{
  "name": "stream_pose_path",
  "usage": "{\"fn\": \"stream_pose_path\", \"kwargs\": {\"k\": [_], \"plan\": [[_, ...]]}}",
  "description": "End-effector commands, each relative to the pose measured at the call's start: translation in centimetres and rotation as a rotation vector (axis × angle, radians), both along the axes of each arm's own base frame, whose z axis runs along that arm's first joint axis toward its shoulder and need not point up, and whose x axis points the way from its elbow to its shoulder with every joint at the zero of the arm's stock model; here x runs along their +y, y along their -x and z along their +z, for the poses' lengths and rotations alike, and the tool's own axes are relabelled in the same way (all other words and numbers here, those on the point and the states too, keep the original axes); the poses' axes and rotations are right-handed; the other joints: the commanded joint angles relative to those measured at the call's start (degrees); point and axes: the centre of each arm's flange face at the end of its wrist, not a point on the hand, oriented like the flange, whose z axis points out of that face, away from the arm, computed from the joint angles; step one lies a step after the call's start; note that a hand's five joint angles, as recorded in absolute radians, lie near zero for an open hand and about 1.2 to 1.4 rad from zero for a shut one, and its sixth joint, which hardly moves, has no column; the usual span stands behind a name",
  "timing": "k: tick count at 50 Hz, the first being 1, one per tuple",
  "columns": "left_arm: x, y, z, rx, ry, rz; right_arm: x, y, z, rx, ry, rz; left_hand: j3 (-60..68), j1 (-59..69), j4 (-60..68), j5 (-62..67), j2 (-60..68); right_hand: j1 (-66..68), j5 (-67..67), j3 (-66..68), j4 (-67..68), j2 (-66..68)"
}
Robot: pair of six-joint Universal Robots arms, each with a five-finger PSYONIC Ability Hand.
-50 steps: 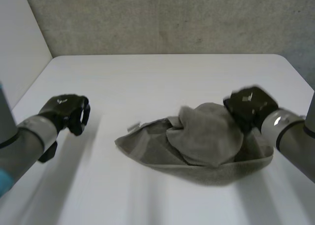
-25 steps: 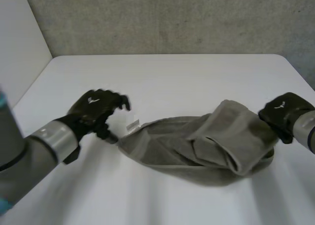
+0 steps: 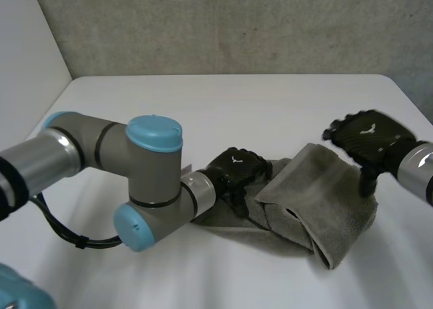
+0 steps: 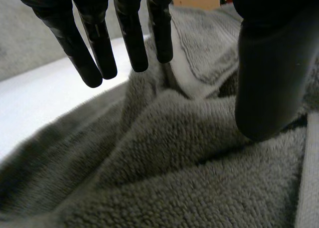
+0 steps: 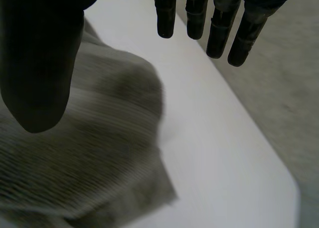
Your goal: Fold the towel.
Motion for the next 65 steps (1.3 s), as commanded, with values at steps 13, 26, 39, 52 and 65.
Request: {"fn": "stream_pose_path", "kwargs": {"k": [13, 26, 39, 52, 65], "plan": [[1.5, 1.3, -1.0, -0.029, -0.027, -0.043, 1.2, -3.8, -7.7, 0.027, -0.251, 0.154, 49.2, 48.8, 48.2, 39.8, 48.9, 67.0, 66.5, 66.6, 65.6, 66.2], [-1.7, -3.8, 7.3, 0.000, 0.125, 0.255, -0.2, -4.4, 1.1, -0.337, 0.023, 0.080, 49.3, 48.9, 48.3, 39.9, 49.0, 67.2, 66.7, 66.8, 65.8, 66.4], [0.2, -10.2, 9.8, 0.017, 0.160, 0.379, -1.8, -2.9, 1.9, -0.406, 0.084, -0.173, 49.3, 48.9, 48.3, 39.9, 49.0, 67.2, 66.7, 66.8, 65.8, 66.4], [6.2, -13.2, 6.3, -0.058, 0.072, 0.348, 2.0, -4.2, -3.7, -0.053, -0.174, -0.068, 49.3, 48.9, 48.3, 39.9, 49.0, 67.2, 66.7, 66.8, 65.8, 66.4], [9.5, -12.4, 9.9, 0.031, 0.165, 0.262, 3.5, -5.0, 2.3, -0.135, 0.001, 0.036, 7.7, 7.3, 6.7, -1.7, 7.3, -2.8, -3.3, -3.2, -4.2, -3.6]]}}
